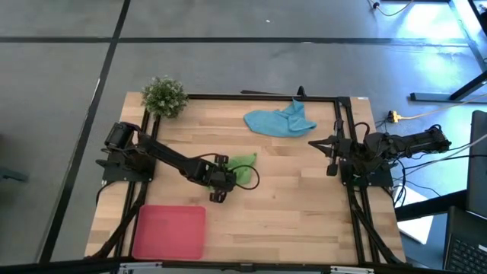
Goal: Roll microfiber towels into tight, uniform cylinder then place into a basket
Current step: Roll the microfiber green towel
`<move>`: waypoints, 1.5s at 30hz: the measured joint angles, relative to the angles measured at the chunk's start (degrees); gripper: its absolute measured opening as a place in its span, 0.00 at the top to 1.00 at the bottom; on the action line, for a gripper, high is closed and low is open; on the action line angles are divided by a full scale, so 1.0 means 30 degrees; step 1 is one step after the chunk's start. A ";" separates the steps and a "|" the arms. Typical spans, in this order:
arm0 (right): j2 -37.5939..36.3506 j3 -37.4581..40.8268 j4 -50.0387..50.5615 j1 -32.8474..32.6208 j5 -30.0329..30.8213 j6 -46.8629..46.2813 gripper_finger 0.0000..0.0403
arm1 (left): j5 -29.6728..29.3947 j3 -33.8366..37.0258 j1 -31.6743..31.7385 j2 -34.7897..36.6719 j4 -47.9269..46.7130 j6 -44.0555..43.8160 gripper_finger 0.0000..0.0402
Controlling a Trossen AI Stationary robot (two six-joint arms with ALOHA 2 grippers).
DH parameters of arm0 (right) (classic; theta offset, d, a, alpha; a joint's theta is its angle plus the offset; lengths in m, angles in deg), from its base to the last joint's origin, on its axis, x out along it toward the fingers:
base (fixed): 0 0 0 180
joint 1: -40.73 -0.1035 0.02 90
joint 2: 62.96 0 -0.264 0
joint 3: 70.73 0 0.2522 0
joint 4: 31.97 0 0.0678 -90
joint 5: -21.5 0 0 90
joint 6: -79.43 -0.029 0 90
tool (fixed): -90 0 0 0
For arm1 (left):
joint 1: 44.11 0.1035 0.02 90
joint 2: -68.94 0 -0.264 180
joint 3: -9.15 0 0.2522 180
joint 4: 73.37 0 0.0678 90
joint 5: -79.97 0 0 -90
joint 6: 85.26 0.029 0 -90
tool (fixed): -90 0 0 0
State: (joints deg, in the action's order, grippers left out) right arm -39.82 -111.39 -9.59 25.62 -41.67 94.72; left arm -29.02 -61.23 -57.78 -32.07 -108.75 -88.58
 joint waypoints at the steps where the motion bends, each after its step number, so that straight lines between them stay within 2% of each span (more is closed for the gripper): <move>1: 0.0007 0.0000 0.0000 0.0000 0.0001 0.0000 0.99 | -0.0030 -0.0007 0.0012 0.0007 0.0001 -0.0356 0.77; 5: 0.0007 0.0004 0.0007 -0.0007 0.0001 0.0000 0.99 | 0.0153 -0.0005 0.0134 0.0010 -0.0031 -0.2244 0.77; 11: 0.0007 0.0000 0.0015 0.0000 0.0001 0.0000 0.99 | 0.0144 0.0000 0.0270 0.0010 -0.0045 -0.2860 0.78; 14: 0.0005 0.0005 0.0015 -0.0006 0.0001 -0.0005 0.99 | 0.0310 -0.0006 0.0270 0.0053 -0.0032 -0.2874 0.82; 19: 0.0005 0.0000 0.0015 -0.0002 0.0008 -0.0007 0.99 | 0.2242 -0.0588 0.0541 0.0054 -0.0073 -0.2914 0.97; 27: 0.0000 0.0000 0.0022 0.0000 0.0008 0.0007 0.99 | 0.2807 -0.3091 0.1224 0.0240 -0.0499 -0.2780 1.00; 34: -0.0007 0.0000 -0.0002 0.0000 0.0008 0.0022 0.99 | 0.3601 -0.6470 0.2162 0.0571 -0.3725 -0.3242 1.00; 41: 0.0002 0.0000 -0.0066 -0.0007 -0.0387 -0.0521 0.99 | 0.3892 -1.0420 0.2727 0.0939 -0.8929 -0.3276 1.00; 45: 0.0007 0.0000 -0.0401 -0.0007 -0.0393 -0.1510 0.99 | 0.4915 -1.2628 0.2716 0.1079 -1.1639 -0.3364 1.00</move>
State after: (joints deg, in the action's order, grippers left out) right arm -39.80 -111.39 -10.79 25.60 -42.85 90.19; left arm -14.27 -99.12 -49.63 -28.84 -143.67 -98.68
